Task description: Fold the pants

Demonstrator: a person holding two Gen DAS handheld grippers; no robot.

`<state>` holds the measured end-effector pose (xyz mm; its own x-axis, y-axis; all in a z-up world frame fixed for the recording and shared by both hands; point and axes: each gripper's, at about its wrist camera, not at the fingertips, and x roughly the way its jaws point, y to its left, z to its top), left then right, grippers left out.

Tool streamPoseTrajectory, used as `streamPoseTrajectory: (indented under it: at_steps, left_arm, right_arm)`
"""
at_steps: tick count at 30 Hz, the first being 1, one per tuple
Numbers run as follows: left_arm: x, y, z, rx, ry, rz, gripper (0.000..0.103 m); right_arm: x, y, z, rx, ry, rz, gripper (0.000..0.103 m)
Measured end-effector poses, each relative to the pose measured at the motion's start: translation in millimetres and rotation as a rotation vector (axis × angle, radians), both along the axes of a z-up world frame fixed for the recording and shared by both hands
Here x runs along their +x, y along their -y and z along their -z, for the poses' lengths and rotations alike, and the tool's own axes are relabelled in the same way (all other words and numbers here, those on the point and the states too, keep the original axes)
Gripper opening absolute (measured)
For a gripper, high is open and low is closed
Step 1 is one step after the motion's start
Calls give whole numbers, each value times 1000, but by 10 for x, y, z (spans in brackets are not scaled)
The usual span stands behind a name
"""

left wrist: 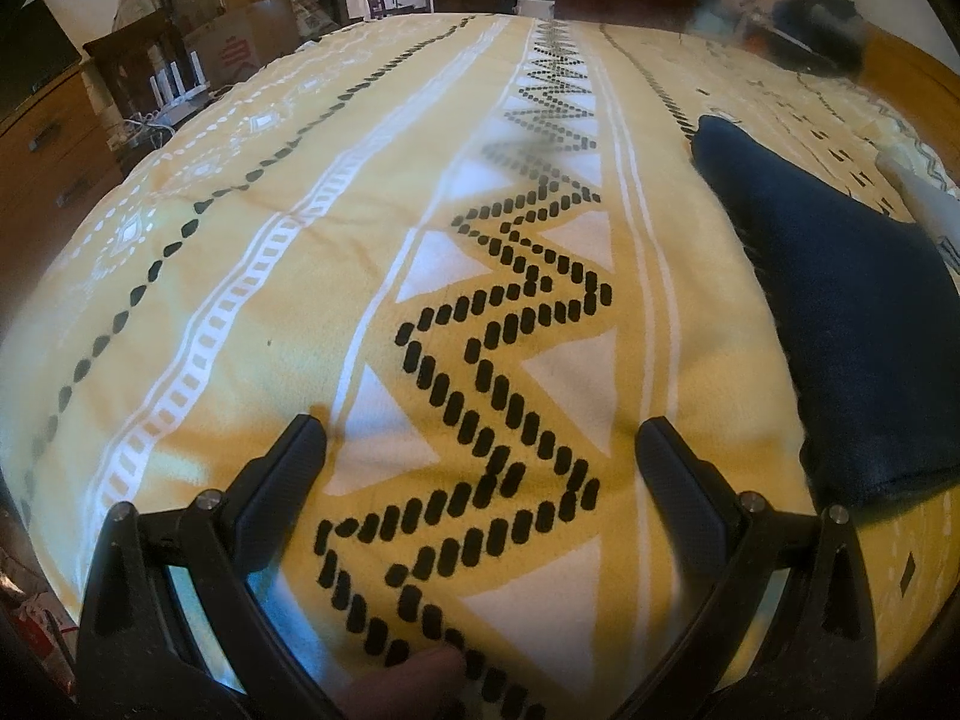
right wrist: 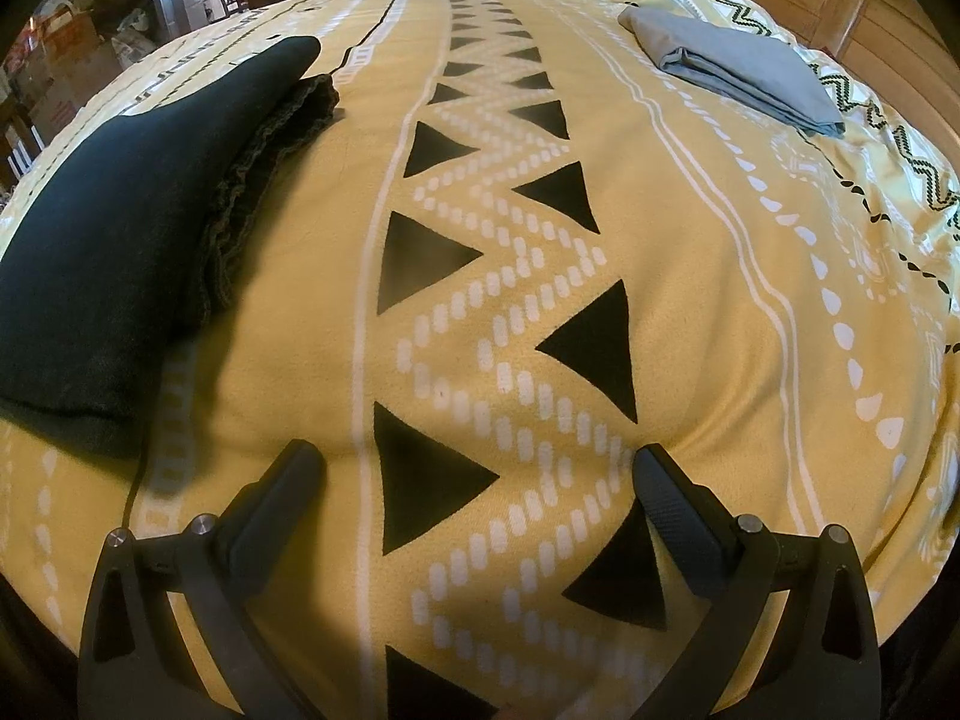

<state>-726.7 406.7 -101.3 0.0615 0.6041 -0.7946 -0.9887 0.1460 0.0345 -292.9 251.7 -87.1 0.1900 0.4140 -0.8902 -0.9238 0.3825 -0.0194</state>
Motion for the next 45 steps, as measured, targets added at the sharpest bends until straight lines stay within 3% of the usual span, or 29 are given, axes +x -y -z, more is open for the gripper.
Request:
streamPoseTrajectory:
  at_steps: [27, 33, 36, 39, 45]
  left_arm:
    - [-37, 4, 17, 5, 19, 7, 103]
    - [-5, -10, -83, -26, 10, 7, 103]
    - [79, 66, -376, 15, 54, 26, 103]
    - [274, 228, -847, 111, 85, 64, 103]
    - [753, 638, -1872, 310, 150, 131, 103]
  right_arm:
    - [5, 0, 12, 2, -5, 5, 103]
    - [6, -48, -23, -8, 4, 7, 103]
    - [-4, -60, -72, -12, 7, 24, 103]
    - [-59, -51, -309, 22, -13, 44, 103]
    - [-480, 47, -1370, 221, -54, 4, 103]
